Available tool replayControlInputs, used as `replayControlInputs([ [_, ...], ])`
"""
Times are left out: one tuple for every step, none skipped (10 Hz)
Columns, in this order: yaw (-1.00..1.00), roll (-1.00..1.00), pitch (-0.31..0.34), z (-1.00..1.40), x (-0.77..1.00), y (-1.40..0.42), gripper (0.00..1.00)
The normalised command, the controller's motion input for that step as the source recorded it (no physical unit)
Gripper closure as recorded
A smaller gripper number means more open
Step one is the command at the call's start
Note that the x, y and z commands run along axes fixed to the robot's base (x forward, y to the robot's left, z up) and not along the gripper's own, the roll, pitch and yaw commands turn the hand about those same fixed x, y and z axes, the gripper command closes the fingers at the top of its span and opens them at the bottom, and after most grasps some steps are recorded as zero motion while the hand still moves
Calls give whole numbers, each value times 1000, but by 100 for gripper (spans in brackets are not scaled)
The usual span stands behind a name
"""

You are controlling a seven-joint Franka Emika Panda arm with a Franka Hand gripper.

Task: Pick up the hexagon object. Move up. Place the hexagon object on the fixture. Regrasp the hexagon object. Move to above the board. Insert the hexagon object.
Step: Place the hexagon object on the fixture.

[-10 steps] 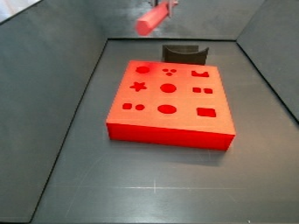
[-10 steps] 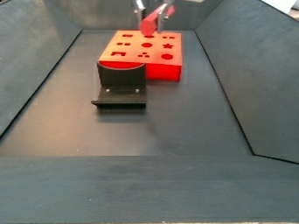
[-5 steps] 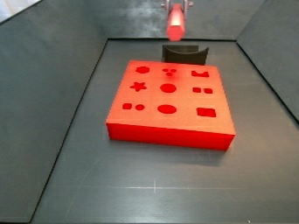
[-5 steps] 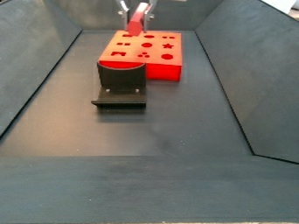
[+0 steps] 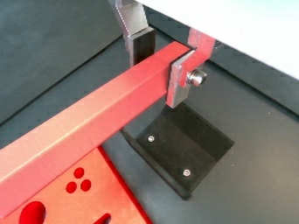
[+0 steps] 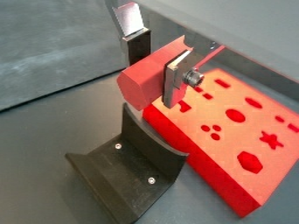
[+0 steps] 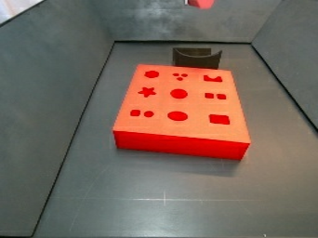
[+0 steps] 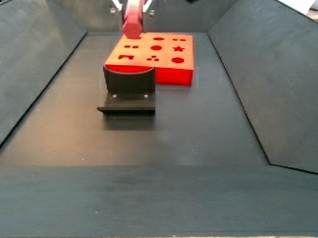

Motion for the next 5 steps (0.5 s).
replayControlInputs([
  [38, -1000, 310, 11, 260, 312, 100],
  [-31, -821, 281, -5, 215, 116, 100],
  [-72, -635, 241, -12, 179, 61, 100],
  [-103, -467, 203, -11, 132, 68, 100],
  [-118, -323, 168, -4, 91, 61, 100],
])
